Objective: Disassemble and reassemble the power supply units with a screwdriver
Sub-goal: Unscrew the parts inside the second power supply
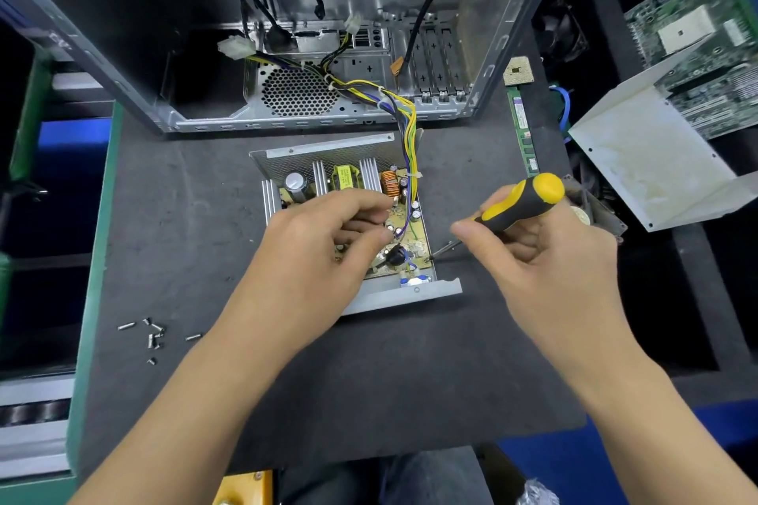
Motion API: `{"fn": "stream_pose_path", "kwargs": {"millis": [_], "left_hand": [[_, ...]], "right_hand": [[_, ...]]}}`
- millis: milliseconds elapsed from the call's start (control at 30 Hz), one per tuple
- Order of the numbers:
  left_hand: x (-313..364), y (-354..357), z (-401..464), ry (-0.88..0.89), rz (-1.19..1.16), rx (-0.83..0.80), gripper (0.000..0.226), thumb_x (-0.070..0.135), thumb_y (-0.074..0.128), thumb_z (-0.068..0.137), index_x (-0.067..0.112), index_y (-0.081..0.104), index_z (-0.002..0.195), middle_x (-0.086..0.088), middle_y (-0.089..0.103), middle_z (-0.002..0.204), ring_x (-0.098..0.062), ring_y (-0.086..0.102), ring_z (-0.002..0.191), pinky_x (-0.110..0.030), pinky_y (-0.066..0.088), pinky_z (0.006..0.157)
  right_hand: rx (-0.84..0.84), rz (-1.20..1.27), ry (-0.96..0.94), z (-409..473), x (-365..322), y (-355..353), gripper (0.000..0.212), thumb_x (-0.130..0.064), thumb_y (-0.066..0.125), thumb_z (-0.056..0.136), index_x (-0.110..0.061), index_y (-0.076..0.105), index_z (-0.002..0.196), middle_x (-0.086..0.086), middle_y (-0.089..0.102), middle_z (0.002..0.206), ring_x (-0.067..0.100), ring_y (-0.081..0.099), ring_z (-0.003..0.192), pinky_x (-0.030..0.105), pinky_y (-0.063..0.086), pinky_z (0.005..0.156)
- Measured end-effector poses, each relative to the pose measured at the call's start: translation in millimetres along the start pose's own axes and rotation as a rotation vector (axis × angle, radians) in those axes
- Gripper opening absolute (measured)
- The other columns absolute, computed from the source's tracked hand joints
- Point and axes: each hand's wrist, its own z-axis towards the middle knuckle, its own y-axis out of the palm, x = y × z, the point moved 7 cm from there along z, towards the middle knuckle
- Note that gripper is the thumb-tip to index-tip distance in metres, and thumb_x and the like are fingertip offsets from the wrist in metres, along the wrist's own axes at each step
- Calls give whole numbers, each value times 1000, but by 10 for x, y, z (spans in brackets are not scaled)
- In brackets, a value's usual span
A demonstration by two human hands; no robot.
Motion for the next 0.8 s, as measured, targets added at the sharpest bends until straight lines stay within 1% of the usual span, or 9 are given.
{"fn": "stream_pose_path", "kwargs": {"millis": [100, 200, 333, 500, 567, 633, 700, 767, 800], "left_hand": [[15, 2, 4, 11, 18, 0, 23, 4, 73, 88, 17, 74, 108, 15, 71, 96, -2, 68, 87, -11, 52, 81], [71, 14, 11, 37, 43, -2, 21, 4, 73, 89, 14, 74, 107, 12, 72, 96, -3, 67, 87, -11, 51, 81], [152, 57, 39, 99, 83, -50, 21, 4, 72, 89, 10, 73, 110, 4, 74, 98, -7, 67, 87, -19, 52, 83], [308, 288, 103, 172, 167, -215, 28, 5, 78, 81, 11, 71, 108, 9, 71, 94, -1, 60, 86, -15, 46, 79], [291, 385, 150, 112, 150, -308, 27, 15, 83, 78, 21, 64, 96, 22, 60, 81, 12, 54, 77, -7, 40, 71], [258, 433, 198, 57, 135, -333, 39, 20, 87, 74, 34, 52, 83, 24, 53, 71, 15, 50, 69, -7, 37, 65], [240, 442, 216, 53, 156, -298, 31, 18, 85, 75, 29, 56, 81, 18, 56, 69, 3, 51, 67, -20, 43, 66], [247, 439, 211, 72, 215, -264, 18, 10, 76, 79, 17, 64, 90, 7, 63, 76, -12, 53, 73, -36, 49, 70], [245, 436, 205, 78, 225, -263, 17, 7, 73, 80, 16, 65, 93, 5, 63, 78, -18, 54, 75, -37, 50, 70]], "right_hand": [[-49, -42, -20, 10, -70, 35, 27, -46, 71, 80, -26, 54, 86, -16, 68, 83, 10, 69, 73, 18, 55, 64], [-102, -115, -14, 26, -122, 57, 35, -50, 73, 78, -21, 56, 86, -16, 68, 83, 7, 69, 72, 28, 56, 66], [-183, -251, -10, 84, -200, 78, 43, -50, 76, 72, -16, 54, 83, -11, 68, 71, 10, 67, 65, 39, 54, 65], [-269, -396, -20, 200, -312, 122, 53, -56, 79, 64, -27, 36, 71, -7, 55, 50, 10, 49, 54, 25, 40, 58], [-295, -386, 14, 230, -320, 147, 59, -57, 80, 60, -30, 28, 66, -7, 51, 49, 9, 45, 54, 21, 37, 54], [-294, -370, 45, 235, -302, 165, 59, -58, 81, 59, -32, 28, 64, -9, 54, 54, 9, 46, 57, 16, 35, 52], [-279, -387, 69, 234, -289, 162, 59, -59, 80, 60, -30, 29, 64, -4, 55, 54, 11, 48, 64, 14, 36, 53], [-300, -431, 88, 221, -298, 156, 56, -59, 79, 60, -26, 34, 66, -3, 55, 57, 12, 49, 66, 16, 37, 55], [-329, -443, 88, 209, -319, 142, 52, -61, 78, 58, -26, 41, 71, -4, 58, 64, 10, 51, 66, 17, 38, 58]]}}
